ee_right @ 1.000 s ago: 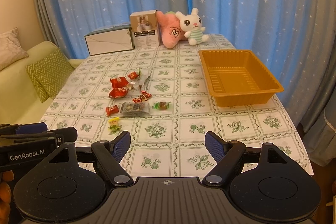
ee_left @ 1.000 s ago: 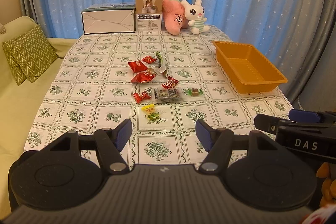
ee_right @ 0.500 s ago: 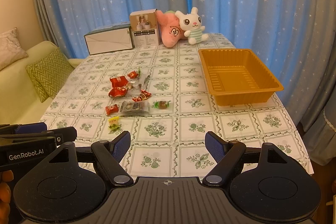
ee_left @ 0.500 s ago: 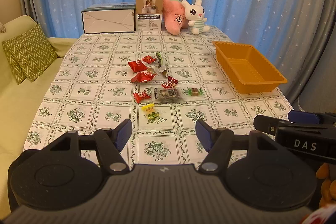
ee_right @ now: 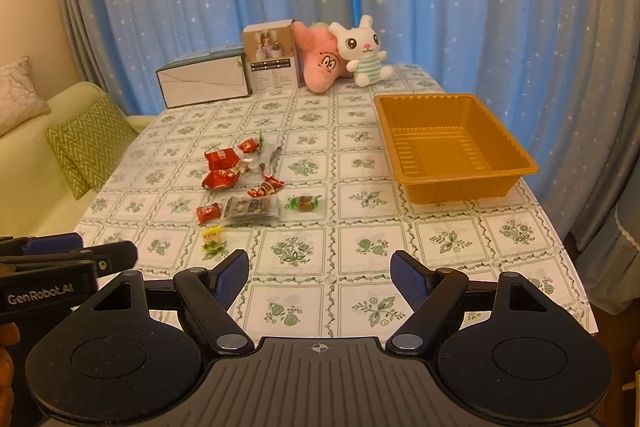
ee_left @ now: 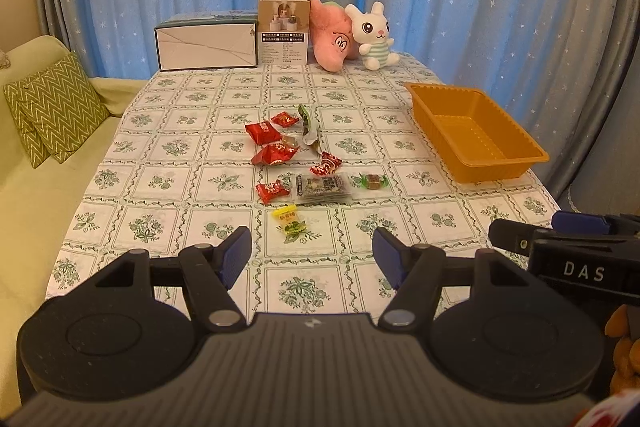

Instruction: Organize snacks

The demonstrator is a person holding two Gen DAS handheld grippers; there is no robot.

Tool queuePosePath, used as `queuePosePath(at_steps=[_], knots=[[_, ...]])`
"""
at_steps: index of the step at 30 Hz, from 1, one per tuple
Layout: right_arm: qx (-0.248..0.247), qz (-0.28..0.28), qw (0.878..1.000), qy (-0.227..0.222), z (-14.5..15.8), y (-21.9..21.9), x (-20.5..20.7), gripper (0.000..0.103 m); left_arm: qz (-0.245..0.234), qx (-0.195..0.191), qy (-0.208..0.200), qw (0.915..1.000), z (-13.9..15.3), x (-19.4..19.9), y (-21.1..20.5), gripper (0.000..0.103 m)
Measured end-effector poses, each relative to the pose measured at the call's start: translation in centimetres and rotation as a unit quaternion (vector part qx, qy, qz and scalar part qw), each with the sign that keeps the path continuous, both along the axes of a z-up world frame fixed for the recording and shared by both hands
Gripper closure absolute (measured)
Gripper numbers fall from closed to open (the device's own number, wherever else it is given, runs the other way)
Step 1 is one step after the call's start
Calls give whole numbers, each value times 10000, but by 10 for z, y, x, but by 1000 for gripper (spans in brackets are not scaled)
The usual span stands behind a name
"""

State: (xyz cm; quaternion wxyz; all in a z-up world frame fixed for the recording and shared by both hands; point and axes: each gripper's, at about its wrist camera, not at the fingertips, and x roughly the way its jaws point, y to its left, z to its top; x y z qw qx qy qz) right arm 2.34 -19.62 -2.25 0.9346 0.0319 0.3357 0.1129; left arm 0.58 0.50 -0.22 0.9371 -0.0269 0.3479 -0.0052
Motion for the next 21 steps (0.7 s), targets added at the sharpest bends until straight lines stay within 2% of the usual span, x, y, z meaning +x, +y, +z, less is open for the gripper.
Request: queuePosePath(at_steps=[6,14,19,21], knots=[[-35,18,10000,-56,-6,1,16,25,82,-73,56,9999,-9,22,15,38],[-90,118,9999,-24,-23,2,49,25,259,-186,262,9991,-41,56,30,39],[-102,308,9995,-26,-40,6,77,25,296,13,199,9994,-63,76,26,39],[-108,379,9992,2,-48,9,89,25,288,-31,272,9992,-74,87,25,39]])
